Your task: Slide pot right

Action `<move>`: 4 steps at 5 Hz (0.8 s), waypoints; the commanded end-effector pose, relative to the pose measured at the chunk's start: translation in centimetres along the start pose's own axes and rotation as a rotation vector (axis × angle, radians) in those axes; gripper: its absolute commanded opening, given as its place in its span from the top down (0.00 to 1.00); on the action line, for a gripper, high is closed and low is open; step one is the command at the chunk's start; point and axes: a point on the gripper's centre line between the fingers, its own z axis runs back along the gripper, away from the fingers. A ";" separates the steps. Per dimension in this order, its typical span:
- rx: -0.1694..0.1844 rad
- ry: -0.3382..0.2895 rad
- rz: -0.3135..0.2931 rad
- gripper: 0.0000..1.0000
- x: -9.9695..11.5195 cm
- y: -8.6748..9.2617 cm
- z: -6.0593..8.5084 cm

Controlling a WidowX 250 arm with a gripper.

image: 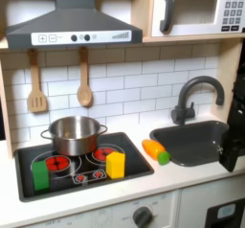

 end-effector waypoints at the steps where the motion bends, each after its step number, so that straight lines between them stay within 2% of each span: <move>1: 0.000 0.002 0.000 0.00 0.0 0.0 0.0; 2: 0.022 0.011 0.003 0.00 2.6 1.1 -0.4; 4: 0.049 0.013 0.019 0.00 6.6 2.7 -1.1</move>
